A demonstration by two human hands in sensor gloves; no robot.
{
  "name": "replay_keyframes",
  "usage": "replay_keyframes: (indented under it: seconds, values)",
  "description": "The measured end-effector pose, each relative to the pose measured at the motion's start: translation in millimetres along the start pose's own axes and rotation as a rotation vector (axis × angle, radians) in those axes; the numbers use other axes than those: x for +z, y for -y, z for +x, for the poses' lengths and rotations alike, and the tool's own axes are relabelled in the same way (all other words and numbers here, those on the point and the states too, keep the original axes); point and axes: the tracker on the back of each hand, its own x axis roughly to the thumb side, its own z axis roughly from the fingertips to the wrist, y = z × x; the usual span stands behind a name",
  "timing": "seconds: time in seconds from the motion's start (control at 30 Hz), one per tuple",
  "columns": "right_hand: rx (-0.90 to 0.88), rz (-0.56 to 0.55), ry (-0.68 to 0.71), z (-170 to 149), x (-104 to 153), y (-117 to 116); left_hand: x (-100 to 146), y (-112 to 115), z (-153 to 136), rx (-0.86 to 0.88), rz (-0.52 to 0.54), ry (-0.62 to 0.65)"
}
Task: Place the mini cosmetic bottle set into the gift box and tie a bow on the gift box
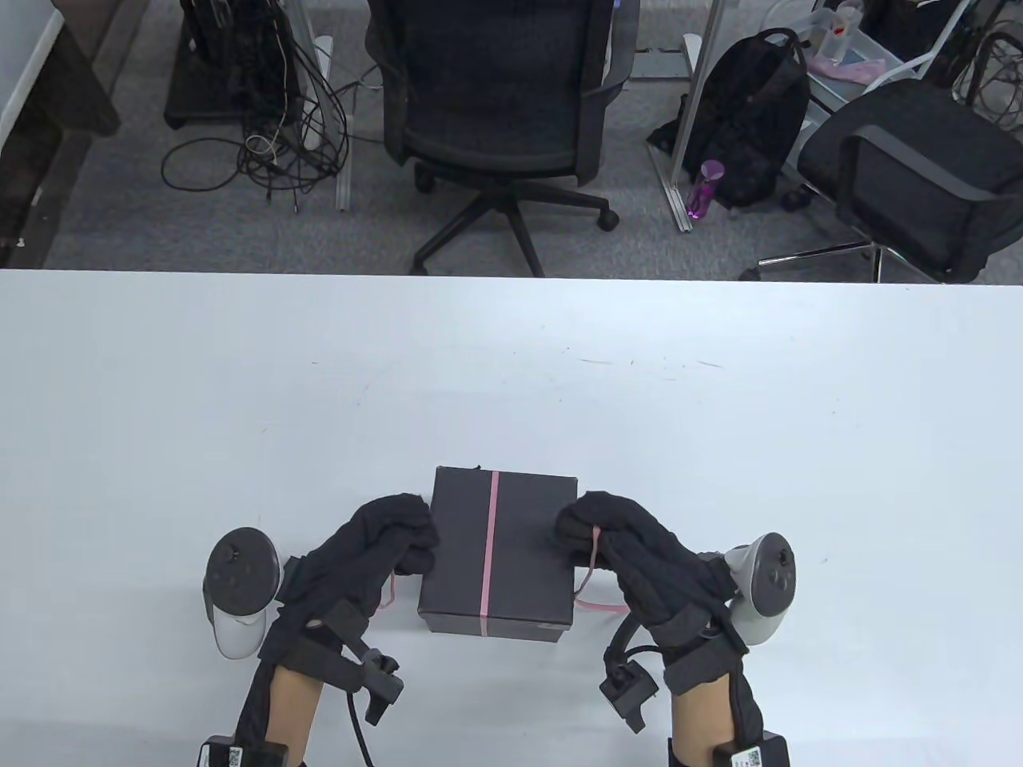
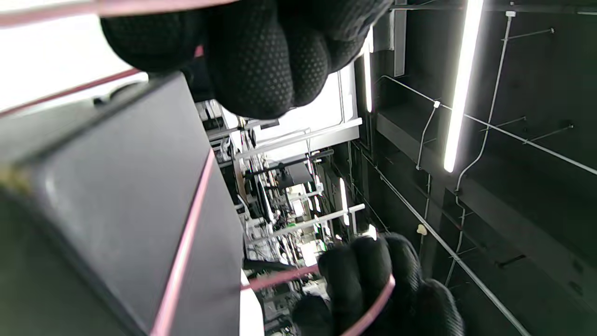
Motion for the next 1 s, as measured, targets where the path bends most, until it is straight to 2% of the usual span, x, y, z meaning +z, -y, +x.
replay_keyframes:
  seconds: [0.1,0.13,0.2,0.3,0.4,0.53,0.6,0.67,0.73,0.8,0.87,1.0]
  values:
    - [0.269,-0.109,-0.038,3.6,4.2,12.4,1.1,-8.8,-0.1,-0.338,0.085,-0.036]
    - [0.462,-0.162,-0.066,2.5,5.9,20.8,1.2,-11.5,-3.1,-0.53,0.131,-0.093]
    - [0.692,-0.226,-0.159,-2.6,9.2,32.0,-0.1,-13.0,-11.4,-0.733,0.171,-0.164]
    - [0.893,-0.295,-0.301,-16.2,14.1,47.6,-4.7,-13.6,-33.1,-0.895,0.197,-0.27]
    - [0.987,-0.302,-0.412,-32.6,18.7,61.8,-9.5,-12.9,-63.6,-0.981,0.109,-0.399]
    - [0.946,-0.302,-0.549,-57.7,27.5,77.5,-8.7,-13.9,-95.2,-1.094,0.015,-0.551]
    - [0.934,-0.277,-0.585,-67.1,30.8,82.0,-6.7,-15.8,-101.2,-1.085,-0.012,-0.583]
    - [0.873,-0.238,-0.639,-75.3,33.7,85.3,-4.4,-18.6,-103.5,-1.02,-0.029,-0.563]
    - [0.844,-0.196,-0.706,-78.3,36.3,87.2,-3.6,-21.4,-101.3,-0.977,-0.026,-0.542]
    - [0.893,-0.178,-0.74,-76.1,37.0,88.2,-3.3,-23.6,-95.3,-0.971,-0.001,-0.534]
    - [0.996,-0.199,-0.737,-69.5,35.8,87.9,-3.1,-25.5,-85.8,-0.994,0.067,-0.505]
    - [1.133,-0.231,-0.59,-62.9,30.3,84.2,-1.6,-27.7,-73.4,-1.006,0.156,-0.446]
